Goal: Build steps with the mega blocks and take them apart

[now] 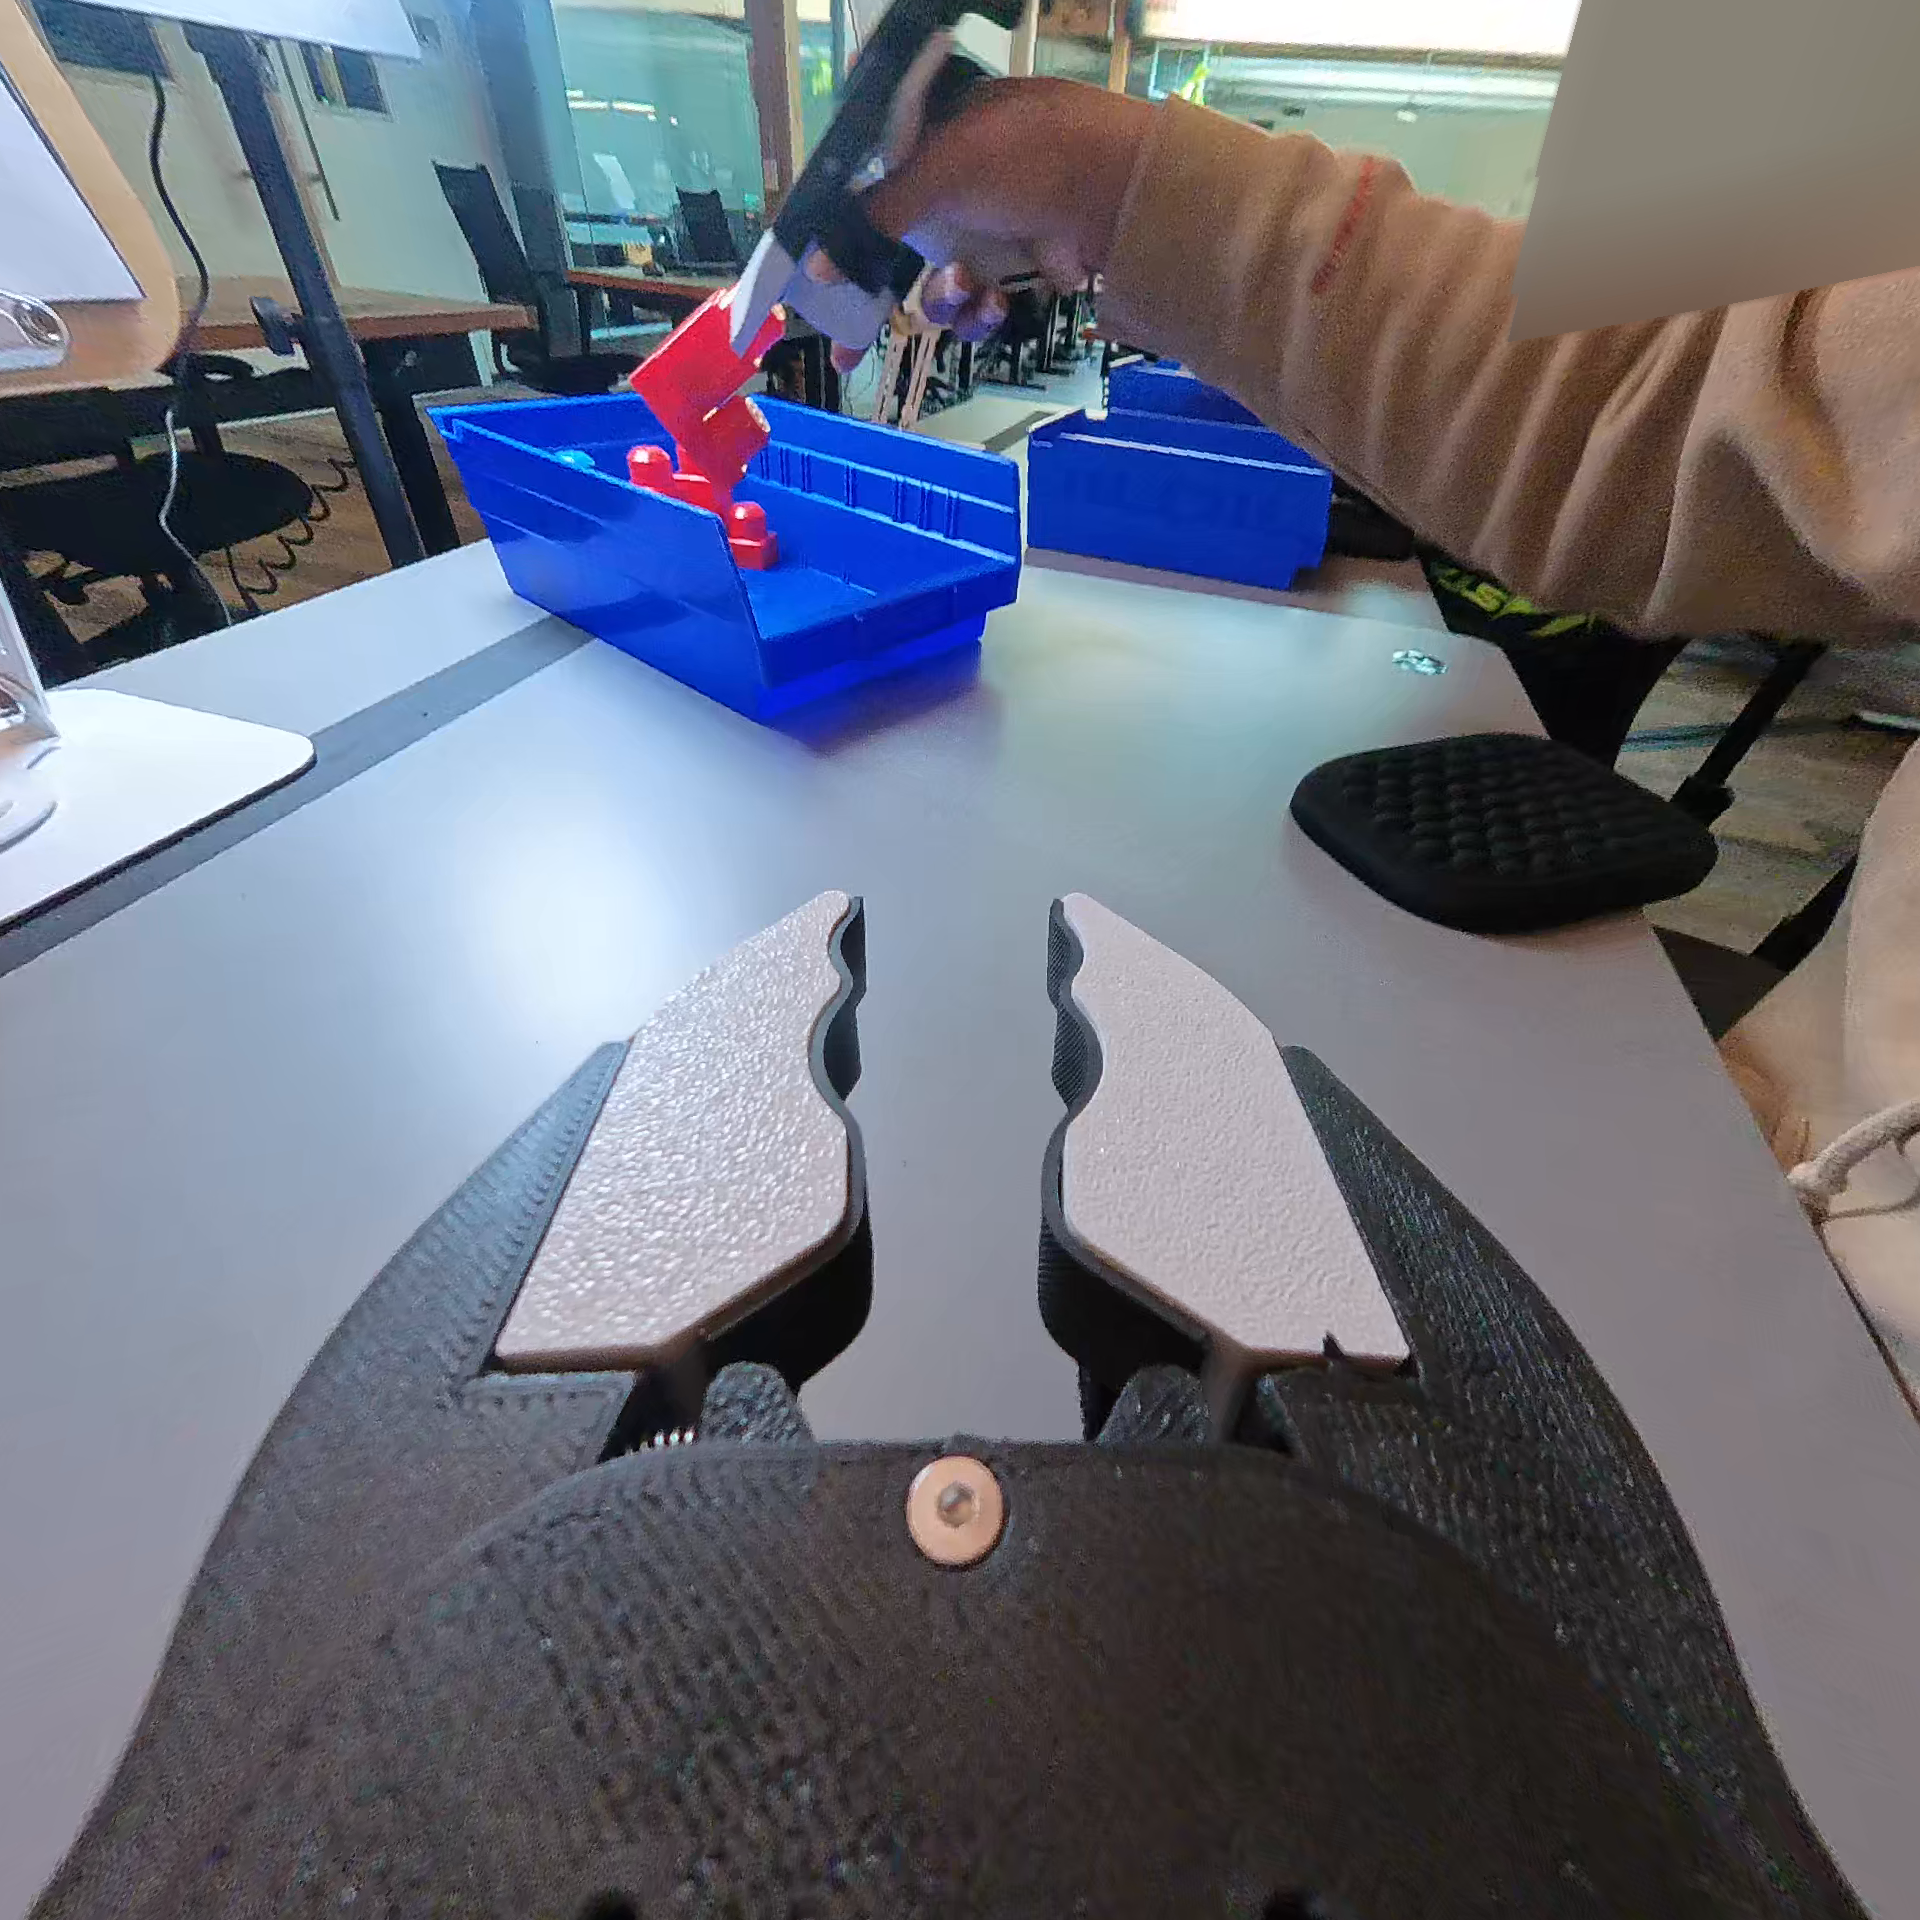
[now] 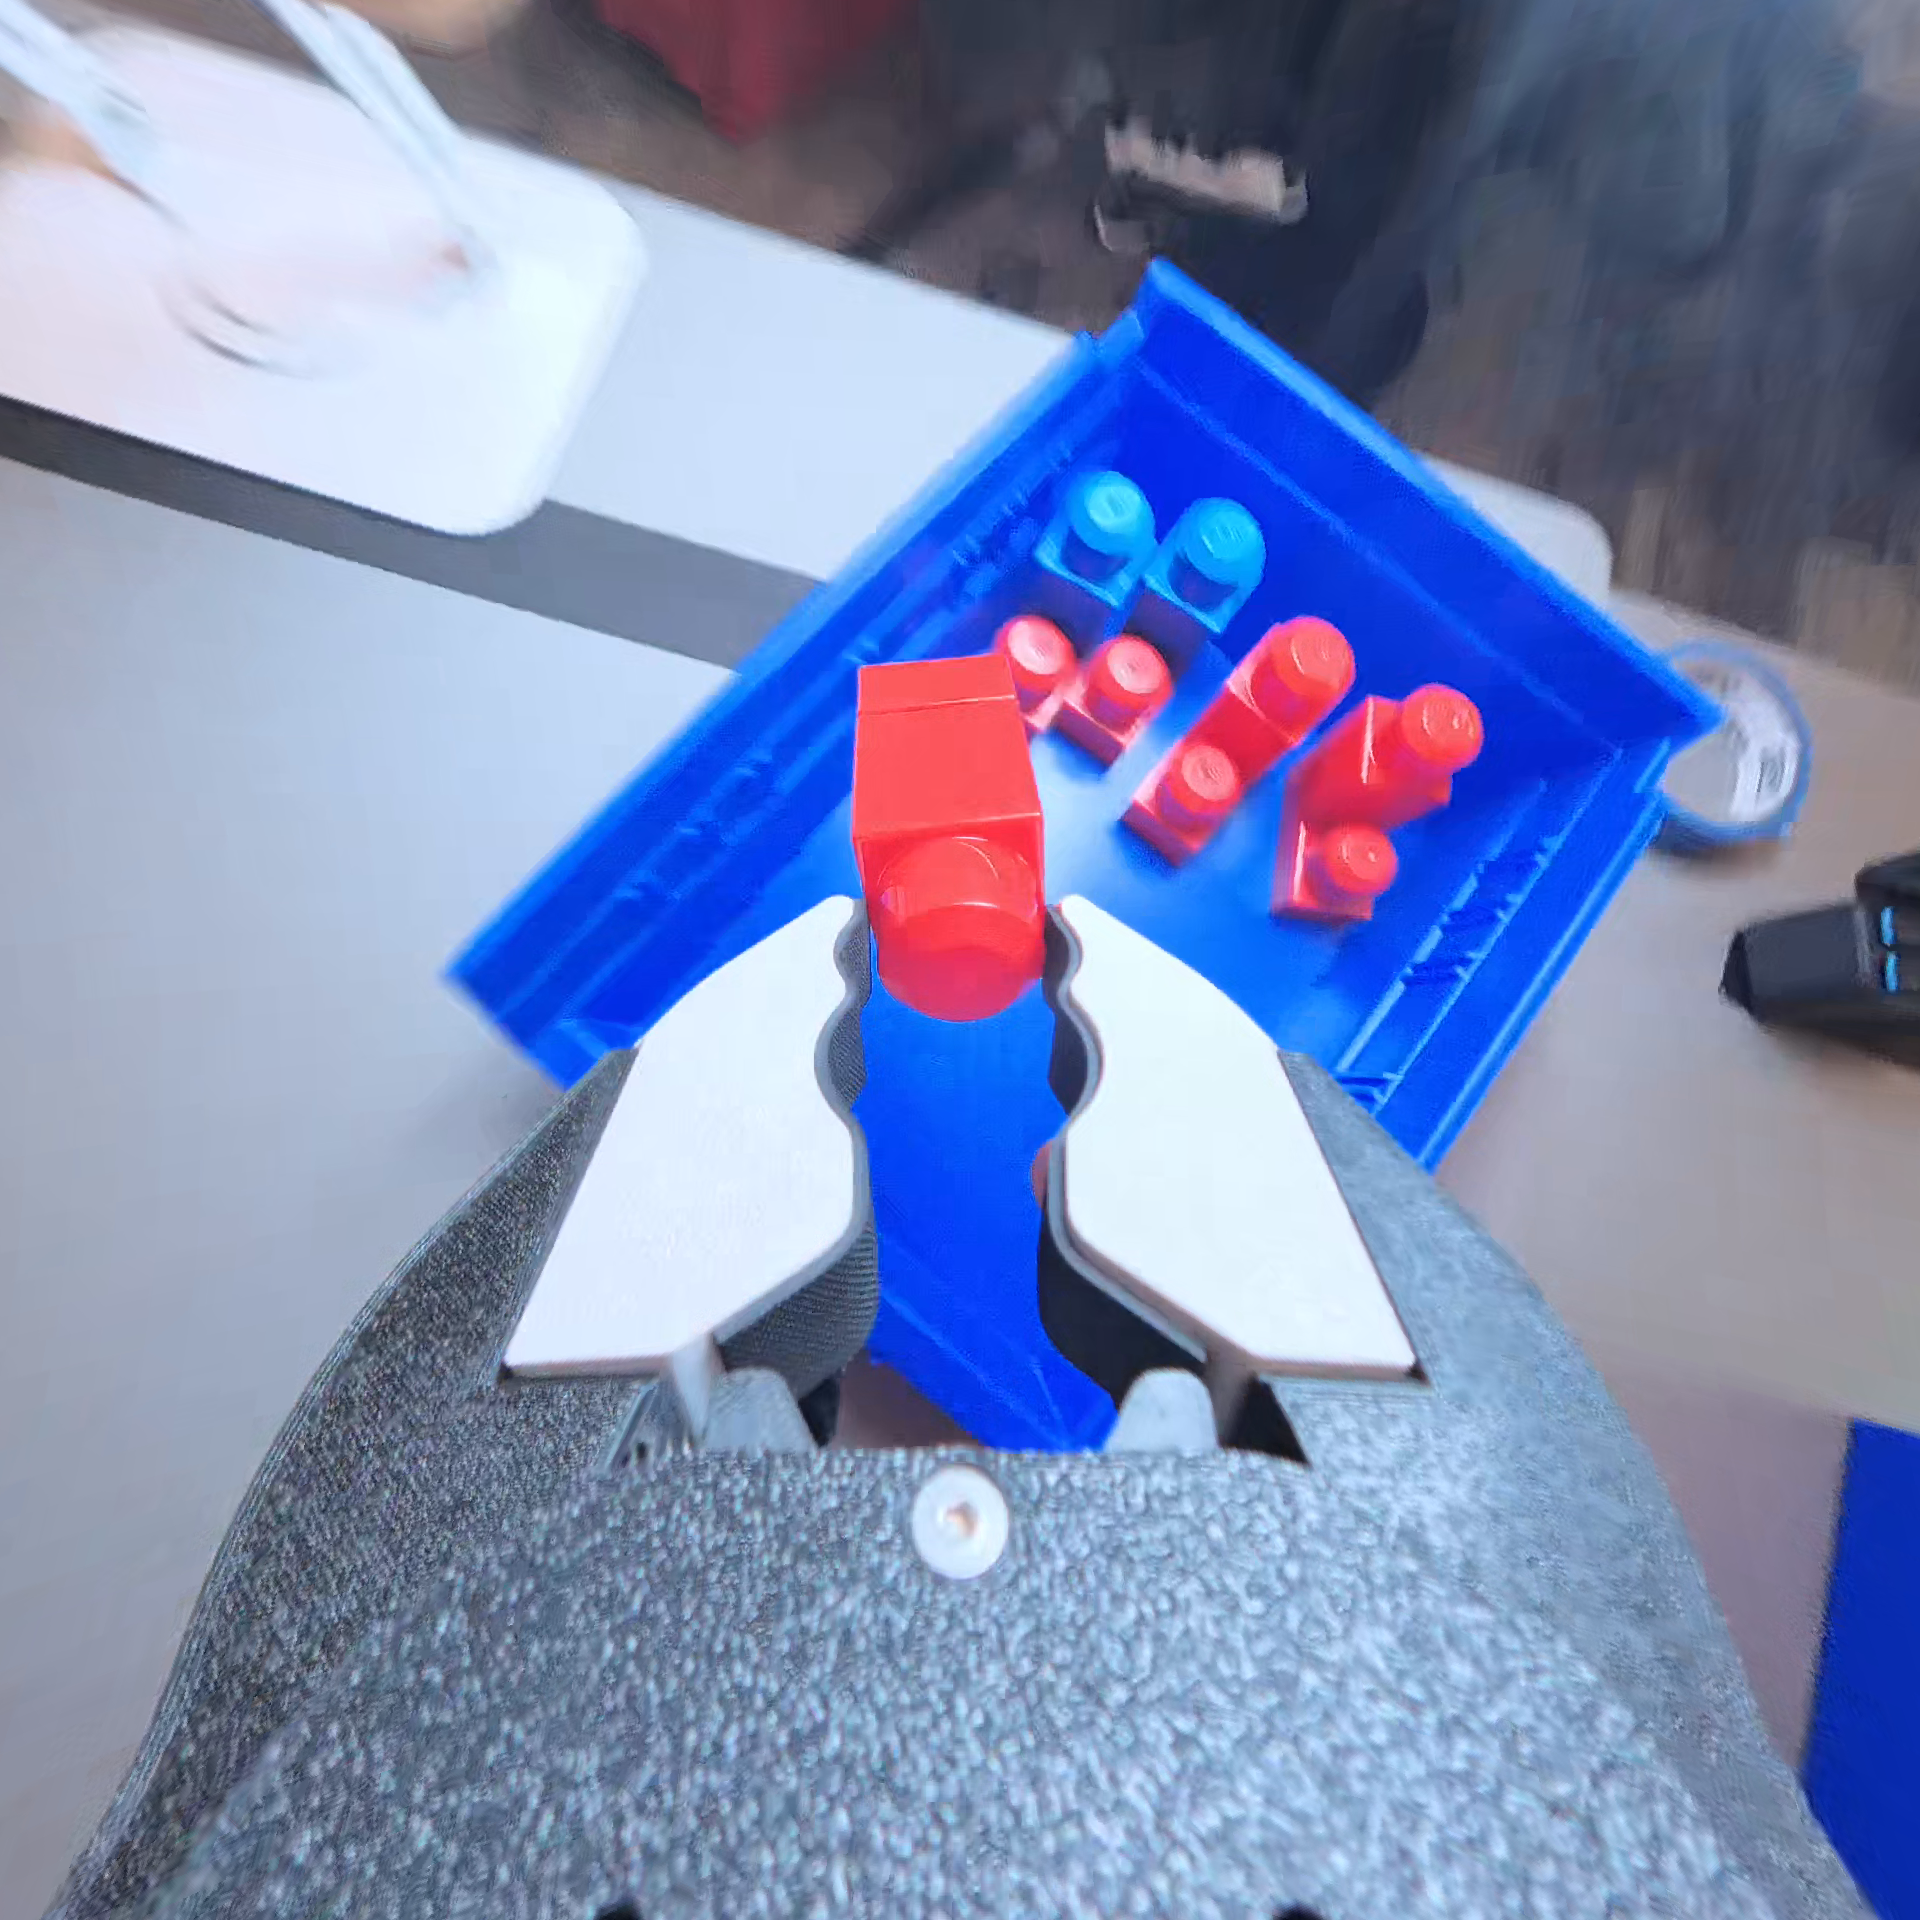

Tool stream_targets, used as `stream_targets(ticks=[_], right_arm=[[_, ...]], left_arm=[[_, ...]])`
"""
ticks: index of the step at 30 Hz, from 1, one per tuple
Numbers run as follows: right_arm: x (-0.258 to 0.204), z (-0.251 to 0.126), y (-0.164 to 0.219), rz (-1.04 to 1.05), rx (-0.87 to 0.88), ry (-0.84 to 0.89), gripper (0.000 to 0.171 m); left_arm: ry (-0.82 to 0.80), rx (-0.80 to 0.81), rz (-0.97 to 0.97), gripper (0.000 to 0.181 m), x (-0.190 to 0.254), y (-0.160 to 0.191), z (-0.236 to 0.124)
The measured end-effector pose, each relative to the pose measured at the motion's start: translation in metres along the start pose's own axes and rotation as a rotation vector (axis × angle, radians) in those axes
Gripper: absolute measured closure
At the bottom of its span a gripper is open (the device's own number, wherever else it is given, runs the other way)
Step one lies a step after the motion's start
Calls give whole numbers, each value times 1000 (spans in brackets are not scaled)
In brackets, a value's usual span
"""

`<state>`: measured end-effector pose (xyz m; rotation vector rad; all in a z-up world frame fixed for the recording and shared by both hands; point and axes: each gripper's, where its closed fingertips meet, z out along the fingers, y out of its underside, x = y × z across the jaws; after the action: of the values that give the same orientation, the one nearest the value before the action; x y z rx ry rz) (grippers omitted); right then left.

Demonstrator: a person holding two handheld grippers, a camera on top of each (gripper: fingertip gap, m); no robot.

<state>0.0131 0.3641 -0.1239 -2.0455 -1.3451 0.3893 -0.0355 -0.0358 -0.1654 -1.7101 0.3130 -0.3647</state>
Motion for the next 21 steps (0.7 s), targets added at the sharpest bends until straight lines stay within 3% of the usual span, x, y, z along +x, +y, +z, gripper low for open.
stream_targets(ticks=[2, 5, 8, 10, 12, 16, 21], right_arm=[[12, 39, 15, 59, -172, -4, 139], [15, 78, 23, 179, -285, -35, 139], [9, 100, 16, 314, -261, -68, 138], [-7, 103, 1, 377, -188, -165, 128], [-18, 98, -10, 403, -115, -237, 117], [-24, 68, -29, 378, 102, -277, 118], [-87, -21, -38, 160, 488, -402, 123]], left_arm=[[0, -33, 18, 149, 1, 8, 3], [2, -55, 14, 150, 3, 15, 6], [-2, -63, 16, 150, 2, 16, 7], [-6, -64, 15, 150, 1, 16, 6], [-11, -60, 12, 150, -1, 16, 5], [-50, -59, 22, 150, -12, 12, 0], [-280, 5, 53, 151, -68, -33, -51]])
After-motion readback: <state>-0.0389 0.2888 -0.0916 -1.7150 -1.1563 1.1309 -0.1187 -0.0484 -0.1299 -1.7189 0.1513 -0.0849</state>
